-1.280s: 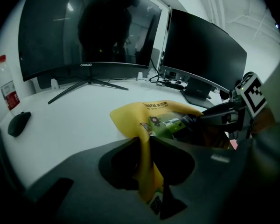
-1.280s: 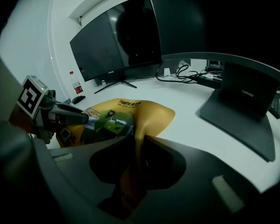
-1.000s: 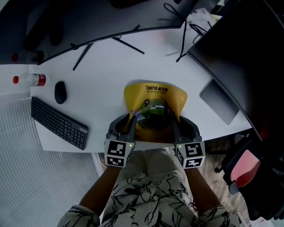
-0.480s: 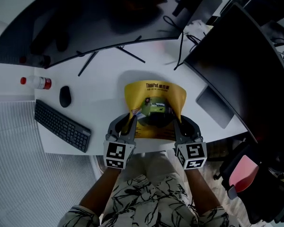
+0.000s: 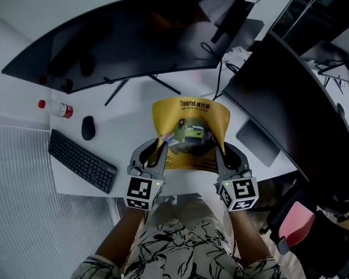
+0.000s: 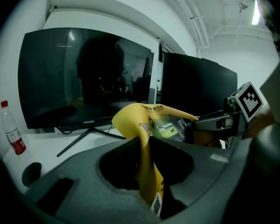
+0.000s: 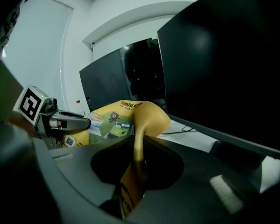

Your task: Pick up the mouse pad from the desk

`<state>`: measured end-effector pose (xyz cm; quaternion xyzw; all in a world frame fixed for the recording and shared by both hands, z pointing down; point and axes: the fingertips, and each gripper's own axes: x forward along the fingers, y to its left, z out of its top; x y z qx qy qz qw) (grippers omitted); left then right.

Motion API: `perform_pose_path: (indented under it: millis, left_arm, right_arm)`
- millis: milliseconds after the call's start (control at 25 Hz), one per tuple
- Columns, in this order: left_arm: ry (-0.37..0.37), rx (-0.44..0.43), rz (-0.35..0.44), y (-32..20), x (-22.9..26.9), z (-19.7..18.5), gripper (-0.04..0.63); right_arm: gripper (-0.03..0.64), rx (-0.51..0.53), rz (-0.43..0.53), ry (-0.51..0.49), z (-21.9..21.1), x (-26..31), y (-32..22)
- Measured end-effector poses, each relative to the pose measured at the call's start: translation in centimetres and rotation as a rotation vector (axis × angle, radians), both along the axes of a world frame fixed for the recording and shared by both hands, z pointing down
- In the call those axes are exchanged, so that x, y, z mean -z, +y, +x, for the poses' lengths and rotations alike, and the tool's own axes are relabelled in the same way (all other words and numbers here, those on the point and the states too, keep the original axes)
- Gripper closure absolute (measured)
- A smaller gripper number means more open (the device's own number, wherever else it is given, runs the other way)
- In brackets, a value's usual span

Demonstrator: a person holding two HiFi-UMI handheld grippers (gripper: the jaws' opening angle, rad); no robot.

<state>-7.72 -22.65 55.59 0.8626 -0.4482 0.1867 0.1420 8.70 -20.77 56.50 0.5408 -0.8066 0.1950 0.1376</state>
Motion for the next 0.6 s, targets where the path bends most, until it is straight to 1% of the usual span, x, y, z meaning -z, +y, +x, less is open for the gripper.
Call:
perform_pose_path:
  millis: [320,600]
  left_arm:
    - [0.031,-0.010,0.143,-1.2,6.9,-0.8,0.512]
    - [0.088,-0.011,0.229,-1.3,12.9,-1.2,0.511]
  right_arm:
    - [0.549,0.013,0.148,-0.012,-0.5,7.3,-1.1]
    - [0.549,0.032,0.273,-0.009,-0.7,13.8,-1.0]
